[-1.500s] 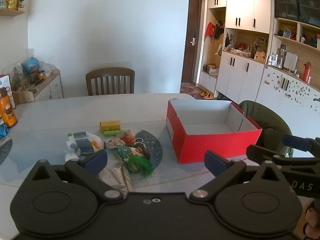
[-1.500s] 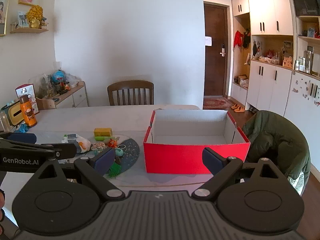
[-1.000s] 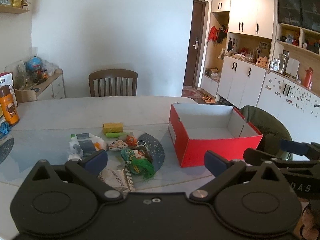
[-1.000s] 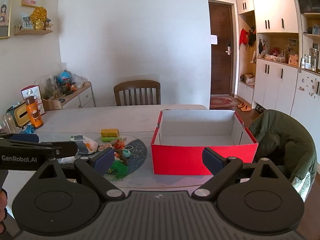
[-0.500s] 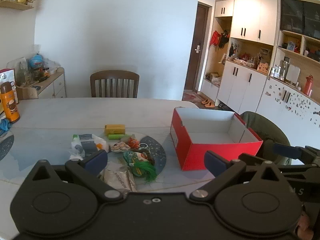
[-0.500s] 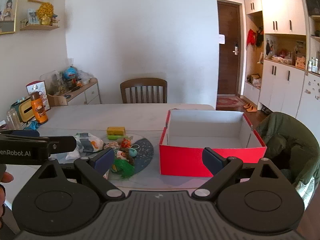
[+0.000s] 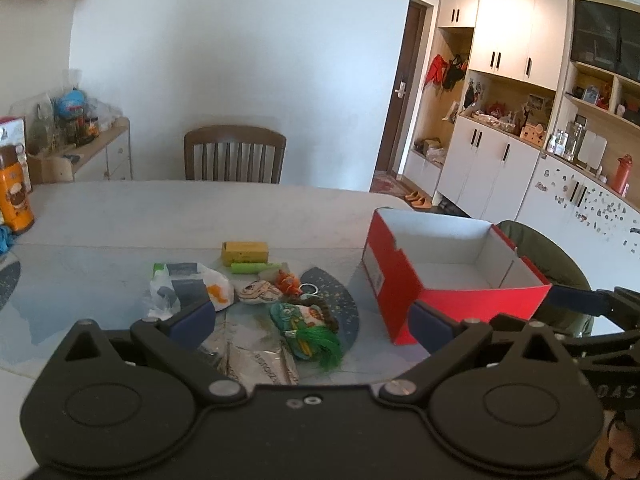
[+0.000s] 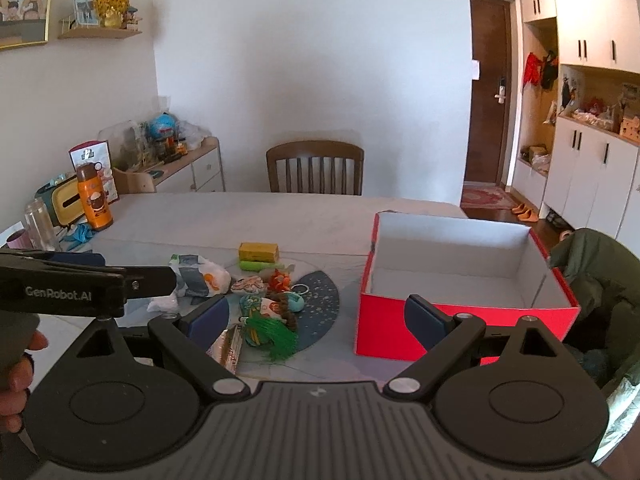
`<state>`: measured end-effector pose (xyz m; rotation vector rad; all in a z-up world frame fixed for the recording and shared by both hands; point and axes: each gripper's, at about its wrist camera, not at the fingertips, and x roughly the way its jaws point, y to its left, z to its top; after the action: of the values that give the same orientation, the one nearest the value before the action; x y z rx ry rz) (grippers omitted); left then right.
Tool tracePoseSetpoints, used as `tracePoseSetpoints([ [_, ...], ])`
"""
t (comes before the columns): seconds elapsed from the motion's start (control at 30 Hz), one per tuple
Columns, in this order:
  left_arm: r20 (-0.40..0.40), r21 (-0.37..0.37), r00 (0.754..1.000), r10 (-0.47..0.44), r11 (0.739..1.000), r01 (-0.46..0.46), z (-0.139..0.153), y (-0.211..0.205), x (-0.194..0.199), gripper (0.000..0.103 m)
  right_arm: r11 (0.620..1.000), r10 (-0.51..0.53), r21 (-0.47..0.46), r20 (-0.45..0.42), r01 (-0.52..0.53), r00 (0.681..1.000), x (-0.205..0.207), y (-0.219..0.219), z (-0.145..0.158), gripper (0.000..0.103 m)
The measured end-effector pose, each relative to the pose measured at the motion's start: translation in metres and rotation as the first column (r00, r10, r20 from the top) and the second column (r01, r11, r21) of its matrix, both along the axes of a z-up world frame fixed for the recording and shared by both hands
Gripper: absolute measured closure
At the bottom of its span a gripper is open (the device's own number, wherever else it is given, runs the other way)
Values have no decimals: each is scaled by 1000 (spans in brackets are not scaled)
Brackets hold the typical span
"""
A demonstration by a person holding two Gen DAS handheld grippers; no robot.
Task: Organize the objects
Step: 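Move both tools toward the pile of items on the table, then grasp the silver foil bag with the right tool while the left tool grasps the dark-food bag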
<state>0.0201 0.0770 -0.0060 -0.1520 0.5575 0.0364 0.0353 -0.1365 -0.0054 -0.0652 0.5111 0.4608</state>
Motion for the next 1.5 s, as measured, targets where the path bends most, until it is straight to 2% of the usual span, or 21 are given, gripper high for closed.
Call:
tracePoseSetpoints([
  [0.3,-119,32,989,-90,995,94,-49,34,26,1,999,-20,-27,-104,18,994,41,27,-20,8],
  [0.43,-159,6,983,-90,996,93,-63,52,37,1,1000,-18,-27,-157,14,987,56,41,-32,8],
  [0.6,-189,9,979,-73,997,77,-75,74,50,3,996,60,-49,-206,-72,977,65,68,-43,8],
  [0.8,-249,29,966,-64,997,73,-96,101,69,9,980,158,-73,-267,-183,951,75,101,-59,8],
  [1.0,-301,16,950,-83,996,92,-116,117,81,15,954,224,-114,-343,-277,912,81,136,-86,8],
  [1.4,-344,-65,925,-160,987,147,-132,128,99,29,941,238,-108,-457,-319,857,98,169,-119,8],
  [1.5,-351,-88,920,-175,984,153,-134,131,101,36,943,235,-100,-474,-317,849,101,173,-125,8],
])
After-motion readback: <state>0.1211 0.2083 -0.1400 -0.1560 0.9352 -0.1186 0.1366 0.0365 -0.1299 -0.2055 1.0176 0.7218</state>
